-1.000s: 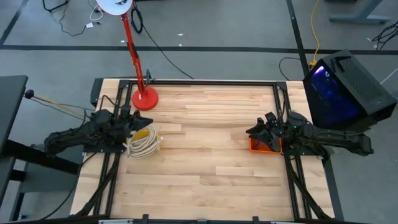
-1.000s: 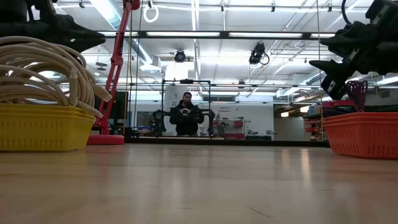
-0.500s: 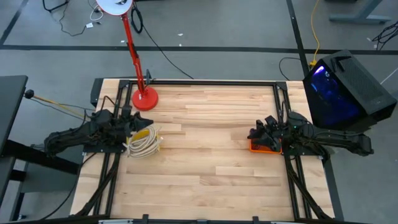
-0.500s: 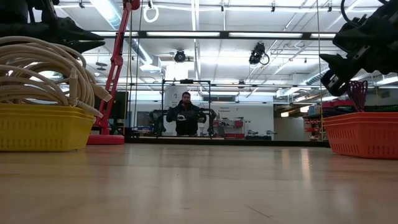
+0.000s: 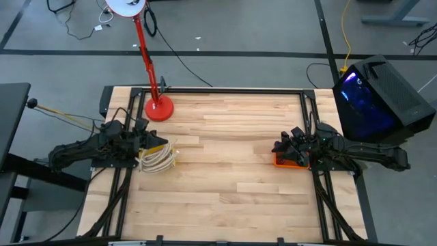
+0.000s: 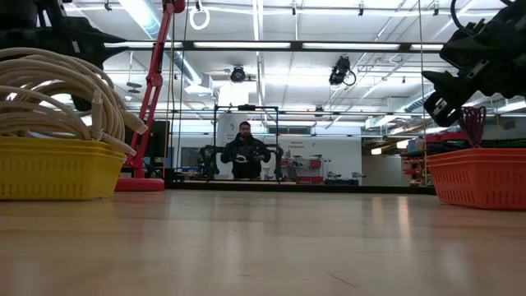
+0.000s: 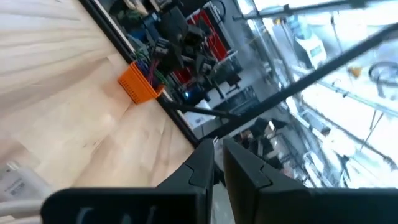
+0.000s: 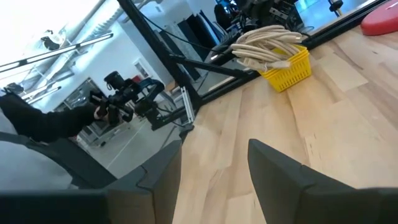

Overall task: Pick & Place USB Port
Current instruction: Return to Home Position

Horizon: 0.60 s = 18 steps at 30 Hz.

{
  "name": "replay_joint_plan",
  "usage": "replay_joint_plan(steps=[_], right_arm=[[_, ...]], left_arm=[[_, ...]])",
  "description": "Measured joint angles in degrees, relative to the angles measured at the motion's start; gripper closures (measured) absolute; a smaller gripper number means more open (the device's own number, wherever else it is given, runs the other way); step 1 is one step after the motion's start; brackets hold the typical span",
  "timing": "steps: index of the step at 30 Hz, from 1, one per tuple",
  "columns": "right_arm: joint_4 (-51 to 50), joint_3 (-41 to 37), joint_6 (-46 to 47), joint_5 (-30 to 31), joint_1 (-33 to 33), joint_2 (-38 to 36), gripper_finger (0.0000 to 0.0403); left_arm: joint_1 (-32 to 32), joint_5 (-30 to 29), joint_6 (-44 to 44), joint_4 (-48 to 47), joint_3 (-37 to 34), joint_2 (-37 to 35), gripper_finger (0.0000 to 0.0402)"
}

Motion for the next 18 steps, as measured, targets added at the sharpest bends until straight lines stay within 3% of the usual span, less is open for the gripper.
replay_joint_plan(steps=[18], right_arm=[[0.0, 0.0, -0.2, 0.0, 0.0, 0.0, 0.0215]], left_arm=[[0.0, -0.1, -1.5, -0.9, 0.0, 0.0, 0.0365]])
